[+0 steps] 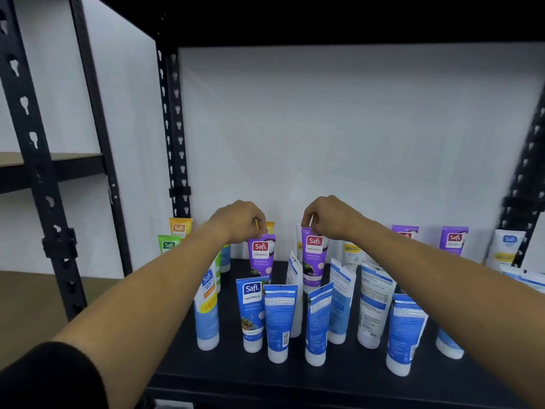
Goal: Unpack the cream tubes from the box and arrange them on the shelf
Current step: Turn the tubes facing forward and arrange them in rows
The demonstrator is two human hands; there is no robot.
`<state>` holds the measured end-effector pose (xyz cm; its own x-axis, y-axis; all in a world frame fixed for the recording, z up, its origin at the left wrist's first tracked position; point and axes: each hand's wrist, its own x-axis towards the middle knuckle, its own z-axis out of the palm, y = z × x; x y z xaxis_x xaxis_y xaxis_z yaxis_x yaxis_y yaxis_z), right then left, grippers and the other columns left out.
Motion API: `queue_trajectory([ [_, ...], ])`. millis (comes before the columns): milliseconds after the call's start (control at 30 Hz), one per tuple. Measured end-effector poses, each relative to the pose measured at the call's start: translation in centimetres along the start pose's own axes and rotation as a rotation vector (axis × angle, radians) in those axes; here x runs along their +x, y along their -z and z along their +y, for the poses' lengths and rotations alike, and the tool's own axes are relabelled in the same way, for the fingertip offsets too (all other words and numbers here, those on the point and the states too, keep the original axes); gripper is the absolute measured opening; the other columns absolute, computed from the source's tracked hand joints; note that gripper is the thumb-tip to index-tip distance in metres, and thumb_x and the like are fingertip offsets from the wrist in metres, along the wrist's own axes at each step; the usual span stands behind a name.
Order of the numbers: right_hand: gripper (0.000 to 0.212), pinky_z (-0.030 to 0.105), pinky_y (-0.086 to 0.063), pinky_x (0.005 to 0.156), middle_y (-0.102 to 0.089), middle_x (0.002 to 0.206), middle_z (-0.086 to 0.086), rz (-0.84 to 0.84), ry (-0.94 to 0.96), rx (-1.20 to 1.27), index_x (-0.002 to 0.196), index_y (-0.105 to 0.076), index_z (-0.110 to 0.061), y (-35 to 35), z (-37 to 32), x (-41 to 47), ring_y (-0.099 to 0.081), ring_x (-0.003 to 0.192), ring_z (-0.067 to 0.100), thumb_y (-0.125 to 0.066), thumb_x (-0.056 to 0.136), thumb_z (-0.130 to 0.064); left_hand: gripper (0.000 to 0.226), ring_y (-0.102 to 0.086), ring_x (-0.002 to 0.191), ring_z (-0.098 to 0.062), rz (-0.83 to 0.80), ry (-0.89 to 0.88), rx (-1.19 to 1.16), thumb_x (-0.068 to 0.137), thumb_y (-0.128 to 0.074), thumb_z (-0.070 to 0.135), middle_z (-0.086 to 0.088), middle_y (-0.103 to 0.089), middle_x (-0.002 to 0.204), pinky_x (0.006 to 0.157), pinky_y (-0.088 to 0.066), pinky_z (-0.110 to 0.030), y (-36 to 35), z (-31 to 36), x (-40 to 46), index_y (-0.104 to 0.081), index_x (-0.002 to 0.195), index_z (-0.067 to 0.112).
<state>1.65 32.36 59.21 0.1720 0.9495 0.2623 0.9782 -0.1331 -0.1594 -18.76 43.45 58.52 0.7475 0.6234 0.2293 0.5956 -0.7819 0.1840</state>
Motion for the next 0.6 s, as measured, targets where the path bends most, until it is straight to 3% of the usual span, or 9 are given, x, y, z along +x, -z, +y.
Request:
queue_trajectory([
  [300, 0.018, 0.03, -0.055, 0.074, -0.067, 0.117, 0.007, -0.014, -0.003, 0.015, 0.111, -0.067, -0.015, -1.2, 0.3, 0.6, -0.063, 0.108, 0.021, -0.066, 0.093, -0.02, 0.011, -0.063, 0.101, -0.017, 0.008, 0.026, 0.008, 0.092, -0.066, 0.029, 0.0, -0.069, 0.112, 0.067, -0.045, -0.026, -1.1, -0.8, 0.8, -0.063, 0.1, 0.021],
  [600, 0.024, 0.033, -0.056, 0.084, -0.064, 0.123, 0.006, -0.038, 0.008, -0.002, 0.116, -0.066, -0.017, -2.3, 0.2, 0.9, -0.061, 0.113, 0.022, -0.068, 0.092, -0.022, 0.013, -0.057, 0.095, -0.015, -0.083, 0.017, -0.066, 0.091, -0.067, 0.024, -0.001, -0.06, 0.105, 0.073, -0.049, -0.027, -1.8, -1.7, 2.0, -0.059, 0.1, 0.02],
])
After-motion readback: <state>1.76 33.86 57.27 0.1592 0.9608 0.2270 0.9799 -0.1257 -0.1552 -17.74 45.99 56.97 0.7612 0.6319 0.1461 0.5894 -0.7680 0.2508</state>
